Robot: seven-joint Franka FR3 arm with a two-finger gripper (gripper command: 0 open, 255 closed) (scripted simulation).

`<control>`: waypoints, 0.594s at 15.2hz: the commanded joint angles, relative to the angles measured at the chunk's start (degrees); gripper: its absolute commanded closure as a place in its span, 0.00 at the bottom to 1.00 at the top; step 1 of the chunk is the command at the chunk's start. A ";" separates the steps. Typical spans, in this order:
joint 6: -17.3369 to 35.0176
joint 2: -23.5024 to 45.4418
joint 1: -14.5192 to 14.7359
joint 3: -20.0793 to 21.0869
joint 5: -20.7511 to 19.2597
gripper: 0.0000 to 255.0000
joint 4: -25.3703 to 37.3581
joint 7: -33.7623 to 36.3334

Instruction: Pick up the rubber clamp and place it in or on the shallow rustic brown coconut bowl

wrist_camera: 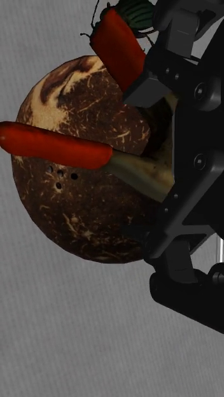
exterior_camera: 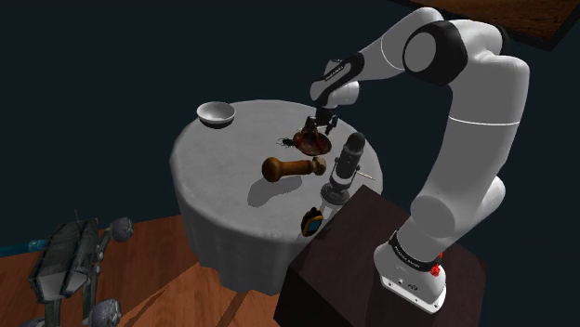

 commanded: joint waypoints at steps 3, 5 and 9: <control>-4.06 -3.58 0.27 -0.42 -0.80 0.00 0.50 0.55; -4.06 -3.58 0.27 -0.41 -0.80 0.00 0.50 0.55; -4.06 -3.58 0.27 -0.41 -0.80 0.00 0.50 0.55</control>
